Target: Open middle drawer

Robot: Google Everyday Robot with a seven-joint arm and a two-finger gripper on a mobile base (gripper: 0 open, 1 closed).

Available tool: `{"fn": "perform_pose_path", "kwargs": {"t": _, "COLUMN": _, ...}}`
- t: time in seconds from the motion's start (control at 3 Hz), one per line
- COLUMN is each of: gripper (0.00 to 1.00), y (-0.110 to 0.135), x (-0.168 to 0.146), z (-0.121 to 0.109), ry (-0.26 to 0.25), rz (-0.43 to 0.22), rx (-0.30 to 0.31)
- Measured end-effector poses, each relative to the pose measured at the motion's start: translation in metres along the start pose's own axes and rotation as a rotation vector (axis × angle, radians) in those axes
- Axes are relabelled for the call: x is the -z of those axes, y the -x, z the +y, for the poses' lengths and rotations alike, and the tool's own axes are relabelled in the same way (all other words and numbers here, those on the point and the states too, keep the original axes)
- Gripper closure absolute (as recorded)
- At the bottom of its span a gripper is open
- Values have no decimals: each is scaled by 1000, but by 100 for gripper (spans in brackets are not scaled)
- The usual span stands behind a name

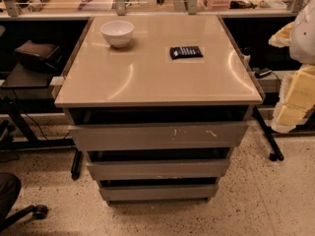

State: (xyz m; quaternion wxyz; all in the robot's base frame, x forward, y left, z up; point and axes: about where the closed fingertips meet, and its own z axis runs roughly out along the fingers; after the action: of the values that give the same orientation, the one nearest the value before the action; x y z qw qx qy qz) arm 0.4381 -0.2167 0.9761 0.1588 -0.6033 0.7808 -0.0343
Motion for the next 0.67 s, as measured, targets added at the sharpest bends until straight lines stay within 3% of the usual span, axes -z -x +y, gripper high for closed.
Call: {"fn": "perform_pose_path", "kwargs": {"t": 0.67, "gripper": 0, "y": 1, "x": -13, "z": 5, "ry": 10, "rz": -26, "rx": 1}}
